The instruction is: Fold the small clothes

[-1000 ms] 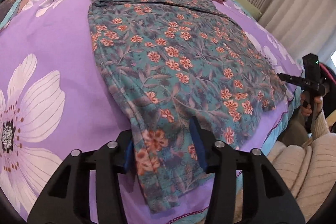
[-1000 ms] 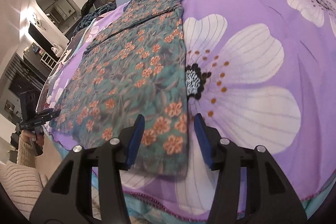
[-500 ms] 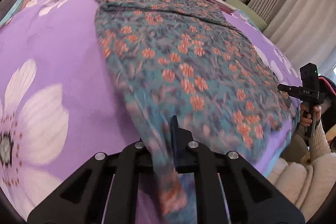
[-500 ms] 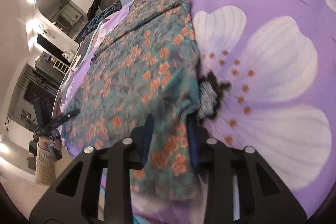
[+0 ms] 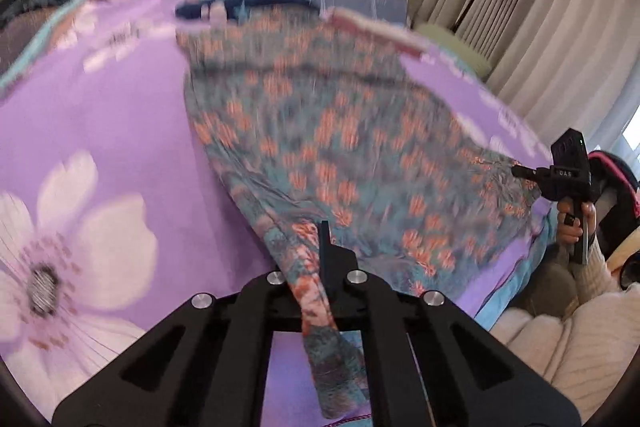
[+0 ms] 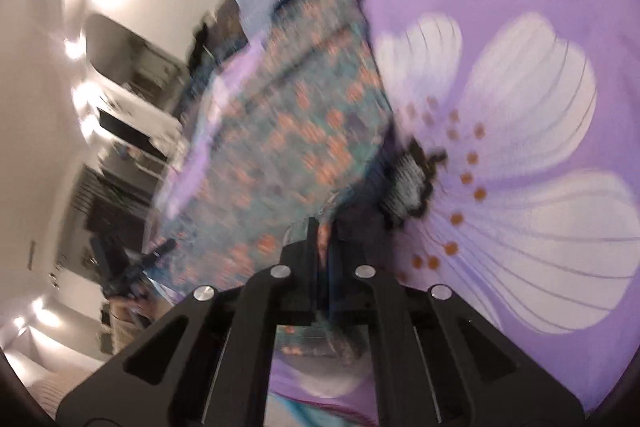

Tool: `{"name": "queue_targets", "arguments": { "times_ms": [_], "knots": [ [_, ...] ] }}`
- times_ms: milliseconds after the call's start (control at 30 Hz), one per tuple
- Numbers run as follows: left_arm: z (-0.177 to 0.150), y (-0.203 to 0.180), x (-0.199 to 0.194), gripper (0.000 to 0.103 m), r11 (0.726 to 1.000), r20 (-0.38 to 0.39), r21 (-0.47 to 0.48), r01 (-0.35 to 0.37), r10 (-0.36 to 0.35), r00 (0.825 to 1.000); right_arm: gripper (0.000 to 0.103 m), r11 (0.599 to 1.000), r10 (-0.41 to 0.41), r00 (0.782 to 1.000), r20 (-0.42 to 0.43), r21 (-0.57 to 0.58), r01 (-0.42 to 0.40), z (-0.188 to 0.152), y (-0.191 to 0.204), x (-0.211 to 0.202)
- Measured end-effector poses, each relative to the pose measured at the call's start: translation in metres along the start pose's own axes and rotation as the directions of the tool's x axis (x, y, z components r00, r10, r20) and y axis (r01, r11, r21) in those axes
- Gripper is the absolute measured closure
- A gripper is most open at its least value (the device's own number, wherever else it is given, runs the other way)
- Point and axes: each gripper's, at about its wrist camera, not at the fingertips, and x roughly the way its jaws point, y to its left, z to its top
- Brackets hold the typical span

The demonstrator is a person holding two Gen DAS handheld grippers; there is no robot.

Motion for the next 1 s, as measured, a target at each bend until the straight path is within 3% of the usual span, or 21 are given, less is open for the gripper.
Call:
{"name": "queue_targets", "arguments": {
  "times_ms": [100, 200, 333, 367, 467, 600, 767, 867, 1000],
  "knots": [
    [0.017, -0.014, -0.029, 0.102, 0.998, 0.075, 0.058, -0.011, 0.007, 0.997, 0.1, 0.997, 0.073, 0.995, 0.07, -0.028, -0.071, 0.01, 0.02, -0.022],
    [0.029, -0.024, -0.06, 0.102, 0.997, 0.17, 0.078, 0.018, -0.031, 0.985, 0.1, 0.99, 0.118, 0.983, 0.141, -0.093, -0.105, 0.016, 0.047, -0.046],
    [0.028, -0.05, -0.122, 0.102, 0.989, 0.345, 0.128, 0.069, -0.11, 0.932, 0.1, 0.961, 0.232, 0.943, 0.238, -0.209, -0.184, 0.007, 0.087, -0.096],
    [0.024, -0.058, -0.14, 0.102, 0.987, 0.39, 0.152, 0.056, -0.112, 0.914, 0.1, 0.953, 0.245, 0.932, 0.267, -0.245, -0.18, 0.003, 0.095, -0.11],
    [0.016, -0.07, -0.162, 0.099, 0.983, 0.436, 0.179, 0.035, -0.111, 0.893, 0.099, 0.936, 0.244, 0.9, 0.36, -0.332, -0.12, -0.008, 0.112, -0.151],
    [0.017, -0.067, -0.139, 0.098, 0.987, 0.388, 0.16, 0.03, -0.091, 0.917, 0.099, 0.947, 0.196, 0.909, 0.367, -0.311, -0.078, -0.001, 0.105, -0.145],
    [0.024, -0.04, -0.084, 0.098, 0.997, 0.28, 0.065, 0.033, -0.05, 0.959, 0.099, 0.976, 0.122, 0.948, 0.295, -0.211, -0.06, 0.024, 0.078, -0.089],
    [0.034, -0.019, -0.063, 0.098, 0.999, 0.248, 0.014, 0.043, -0.045, 0.968, 0.099, 0.983, 0.056, 0.959, 0.278, -0.182, -0.005, 0.045, 0.066, -0.06],
    [0.062, 0.005, -0.038, 0.098, 0.998, 0.228, -0.028, 0.05, -0.042, 0.973, 0.099, 0.987, 0.056, 0.964, 0.26, -0.162, -0.014, 0.083, 0.054, -0.024]
  ]
}}
